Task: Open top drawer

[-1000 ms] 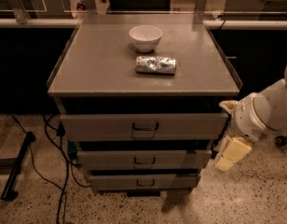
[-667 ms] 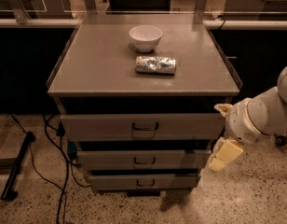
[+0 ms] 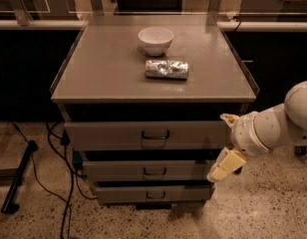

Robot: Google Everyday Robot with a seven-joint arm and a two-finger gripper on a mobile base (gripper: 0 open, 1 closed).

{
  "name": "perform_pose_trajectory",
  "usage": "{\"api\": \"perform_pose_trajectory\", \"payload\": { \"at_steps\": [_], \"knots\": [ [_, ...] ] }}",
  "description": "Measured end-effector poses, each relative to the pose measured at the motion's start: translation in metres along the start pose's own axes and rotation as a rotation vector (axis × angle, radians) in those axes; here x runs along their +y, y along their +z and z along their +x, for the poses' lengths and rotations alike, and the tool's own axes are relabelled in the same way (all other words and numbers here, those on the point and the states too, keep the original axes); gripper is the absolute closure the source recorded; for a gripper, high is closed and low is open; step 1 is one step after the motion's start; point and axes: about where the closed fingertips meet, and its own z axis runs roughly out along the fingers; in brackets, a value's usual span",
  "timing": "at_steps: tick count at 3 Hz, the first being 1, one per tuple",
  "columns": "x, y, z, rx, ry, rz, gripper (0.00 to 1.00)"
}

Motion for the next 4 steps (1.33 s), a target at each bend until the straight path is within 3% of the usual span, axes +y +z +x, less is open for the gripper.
{"api": "perform_pose_trajectory", "payload": {
  "at_steps": [2,4],
  "knots": [
    [-0.014,0.031,0.004,-0.049,-0.008,0.013,0.0],
    [-0.036,0.059,0.013,-0.037,-0.017,0.0,0.0]
  ]
}}
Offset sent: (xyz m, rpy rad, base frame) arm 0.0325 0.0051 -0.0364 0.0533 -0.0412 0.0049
